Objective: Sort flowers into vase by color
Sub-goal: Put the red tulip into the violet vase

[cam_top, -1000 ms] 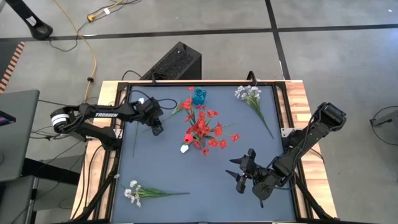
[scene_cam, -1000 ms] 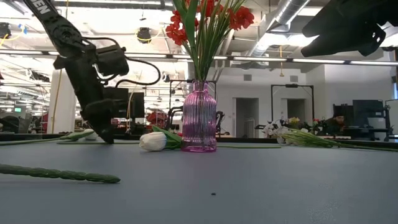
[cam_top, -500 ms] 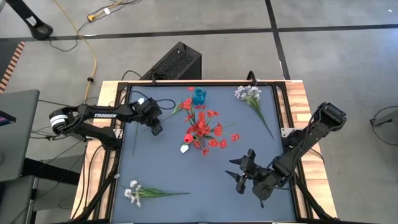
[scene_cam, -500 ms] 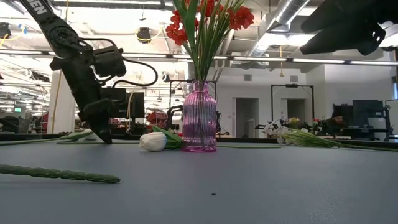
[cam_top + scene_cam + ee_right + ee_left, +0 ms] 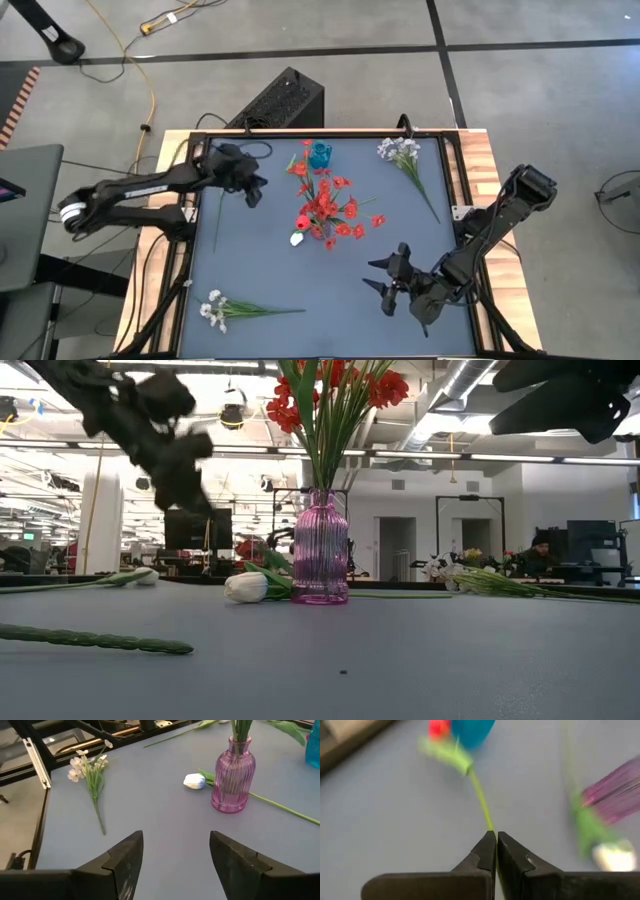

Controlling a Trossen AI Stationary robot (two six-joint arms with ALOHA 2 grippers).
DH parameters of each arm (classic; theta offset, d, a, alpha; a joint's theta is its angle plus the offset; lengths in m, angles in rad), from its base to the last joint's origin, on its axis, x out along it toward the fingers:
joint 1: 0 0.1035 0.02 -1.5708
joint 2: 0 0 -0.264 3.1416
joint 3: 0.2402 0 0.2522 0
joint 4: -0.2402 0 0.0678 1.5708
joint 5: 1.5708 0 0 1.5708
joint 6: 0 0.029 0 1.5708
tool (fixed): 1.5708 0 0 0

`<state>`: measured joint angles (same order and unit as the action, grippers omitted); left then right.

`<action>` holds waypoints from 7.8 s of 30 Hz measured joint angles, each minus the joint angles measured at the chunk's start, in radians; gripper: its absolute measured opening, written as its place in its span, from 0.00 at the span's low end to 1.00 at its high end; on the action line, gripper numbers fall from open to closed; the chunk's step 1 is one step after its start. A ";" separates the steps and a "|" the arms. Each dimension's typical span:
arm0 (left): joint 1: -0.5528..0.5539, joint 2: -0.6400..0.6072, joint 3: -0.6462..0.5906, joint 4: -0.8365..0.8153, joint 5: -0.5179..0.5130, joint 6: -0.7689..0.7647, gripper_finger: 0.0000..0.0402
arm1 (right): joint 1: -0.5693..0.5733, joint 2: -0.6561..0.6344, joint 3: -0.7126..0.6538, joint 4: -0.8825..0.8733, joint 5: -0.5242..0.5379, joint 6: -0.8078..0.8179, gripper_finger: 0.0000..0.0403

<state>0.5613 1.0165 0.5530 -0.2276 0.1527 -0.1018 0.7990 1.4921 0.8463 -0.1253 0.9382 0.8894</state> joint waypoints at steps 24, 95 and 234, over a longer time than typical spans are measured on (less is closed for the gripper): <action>-0.032 -0.004 -0.105 0.055 -0.039 -0.279 0.10 | -0.098 0.000 0.000 0.007 -0.070 -0.052 0.63; -0.303 -0.298 0.067 0.539 0.175 -0.221 0.00 | -0.037 0.000 0.000 0.136 -0.078 -0.130 0.63; -0.725 0.213 -0.016 0.564 -0.285 -0.005 0.30 | -0.881 -0.496 -0.394 0.591 -0.856 -0.566 0.06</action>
<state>-0.1640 1.2293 0.5373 0.3364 -0.1319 -0.1069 -0.0822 0.9960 0.4518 0.4661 0.0824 0.3239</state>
